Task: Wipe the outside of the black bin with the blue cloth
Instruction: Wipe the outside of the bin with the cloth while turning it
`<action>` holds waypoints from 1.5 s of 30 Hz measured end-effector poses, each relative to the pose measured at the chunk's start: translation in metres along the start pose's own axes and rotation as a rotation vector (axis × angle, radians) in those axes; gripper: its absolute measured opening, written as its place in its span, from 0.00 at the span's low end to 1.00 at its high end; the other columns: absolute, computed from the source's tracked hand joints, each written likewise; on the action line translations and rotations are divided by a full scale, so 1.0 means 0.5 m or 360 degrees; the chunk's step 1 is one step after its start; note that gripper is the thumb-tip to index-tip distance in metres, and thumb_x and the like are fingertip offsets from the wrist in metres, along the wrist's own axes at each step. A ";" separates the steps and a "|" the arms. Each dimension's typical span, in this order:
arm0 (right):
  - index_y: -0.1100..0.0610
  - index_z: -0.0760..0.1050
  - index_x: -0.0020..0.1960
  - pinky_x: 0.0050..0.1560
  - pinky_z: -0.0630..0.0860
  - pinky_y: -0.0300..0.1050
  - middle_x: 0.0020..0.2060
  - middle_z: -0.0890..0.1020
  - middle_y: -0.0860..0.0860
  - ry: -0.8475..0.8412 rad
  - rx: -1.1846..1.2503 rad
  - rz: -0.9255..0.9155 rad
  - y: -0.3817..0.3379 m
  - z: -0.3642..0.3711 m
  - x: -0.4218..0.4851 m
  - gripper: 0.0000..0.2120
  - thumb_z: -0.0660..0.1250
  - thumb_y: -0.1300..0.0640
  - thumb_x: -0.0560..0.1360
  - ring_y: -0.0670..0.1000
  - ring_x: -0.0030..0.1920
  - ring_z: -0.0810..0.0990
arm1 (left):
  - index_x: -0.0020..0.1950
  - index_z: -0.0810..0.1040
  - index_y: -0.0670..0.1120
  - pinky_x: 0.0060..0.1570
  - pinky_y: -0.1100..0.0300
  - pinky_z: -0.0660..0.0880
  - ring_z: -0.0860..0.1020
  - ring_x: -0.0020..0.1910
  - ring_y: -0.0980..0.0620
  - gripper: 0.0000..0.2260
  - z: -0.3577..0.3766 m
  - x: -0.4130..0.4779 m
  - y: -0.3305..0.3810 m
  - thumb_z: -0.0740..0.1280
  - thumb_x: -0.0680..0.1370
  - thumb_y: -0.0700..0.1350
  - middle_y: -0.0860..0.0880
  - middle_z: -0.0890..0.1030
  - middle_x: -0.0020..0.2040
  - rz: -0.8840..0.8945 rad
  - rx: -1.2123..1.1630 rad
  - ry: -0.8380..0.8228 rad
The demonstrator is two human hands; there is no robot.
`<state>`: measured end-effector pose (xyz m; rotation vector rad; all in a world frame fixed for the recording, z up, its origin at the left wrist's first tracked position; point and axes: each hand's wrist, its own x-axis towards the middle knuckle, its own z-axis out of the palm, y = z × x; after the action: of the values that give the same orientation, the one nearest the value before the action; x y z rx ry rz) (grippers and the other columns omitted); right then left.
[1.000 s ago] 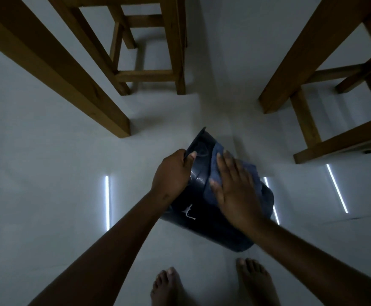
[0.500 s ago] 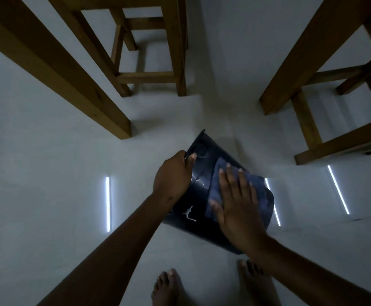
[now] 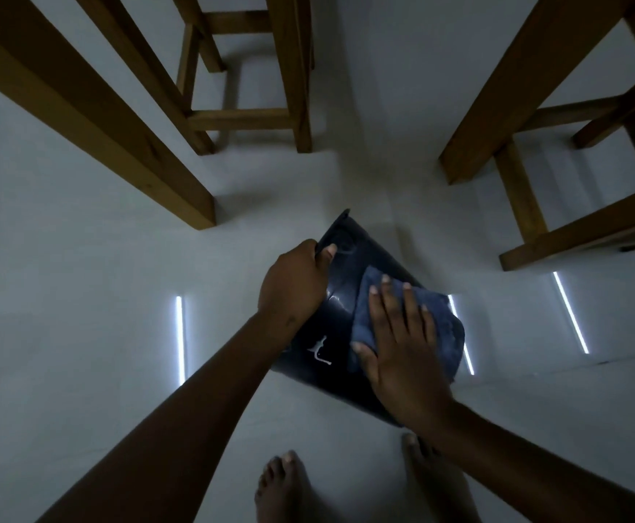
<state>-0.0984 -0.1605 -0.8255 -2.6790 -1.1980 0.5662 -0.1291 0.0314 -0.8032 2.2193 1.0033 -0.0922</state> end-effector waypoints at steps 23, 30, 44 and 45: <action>0.50 0.53 0.77 0.74 0.55 0.53 0.77 0.60 0.51 0.0180 0.0326 -0.0178 0.015 -0.033 0.113 0.26 0.43 0.44 0.81 0.53 0.76 0.58 | 0.49 0.72 0.46 0.37 0.61 0.73 0.76 0.37 0.55 0.14 -0.016 -0.040 0.001 0.53 0.83 0.54 0.53 0.76 0.37 0.0159 -0.0346 -0.0059; 0.51 0.47 0.78 0.74 0.58 0.53 0.77 0.58 0.50 0.0043 0.0302 -0.0143 0.058 -0.021 0.098 0.27 0.39 0.45 0.81 0.52 0.76 0.59 | 0.48 0.73 0.44 0.40 0.54 0.75 0.79 0.39 0.49 0.14 -0.016 -0.018 -0.006 0.55 0.83 0.53 0.47 0.80 0.39 0.0105 -0.0171 -0.0059; 0.52 0.50 0.78 0.73 0.58 0.59 0.77 0.58 0.52 0.0125 0.0122 -0.0241 0.028 -0.002 0.029 0.27 0.46 0.49 0.80 0.55 0.76 0.56 | 0.46 0.72 0.44 0.38 0.54 0.73 0.79 0.38 0.46 0.15 -0.016 -0.014 -0.008 0.55 0.83 0.53 0.45 0.79 0.39 0.0093 -0.0103 -0.0071; 0.51 0.49 0.78 0.73 0.55 0.59 0.78 0.56 0.50 0.0116 0.0074 -0.0305 0.018 0.002 0.009 0.27 0.48 0.49 0.80 0.55 0.77 0.53 | 0.46 0.72 0.43 0.38 0.54 0.72 0.79 0.39 0.46 0.15 -0.015 -0.013 -0.010 0.55 0.83 0.53 0.45 0.79 0.40 0.0101 -0.0102 -0.0074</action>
<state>-0.0901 -0.1632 -0.8302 -2.4872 -1.3835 0.4574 -0.1388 0.0342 -0.7982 2.1789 0.8973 -0.0819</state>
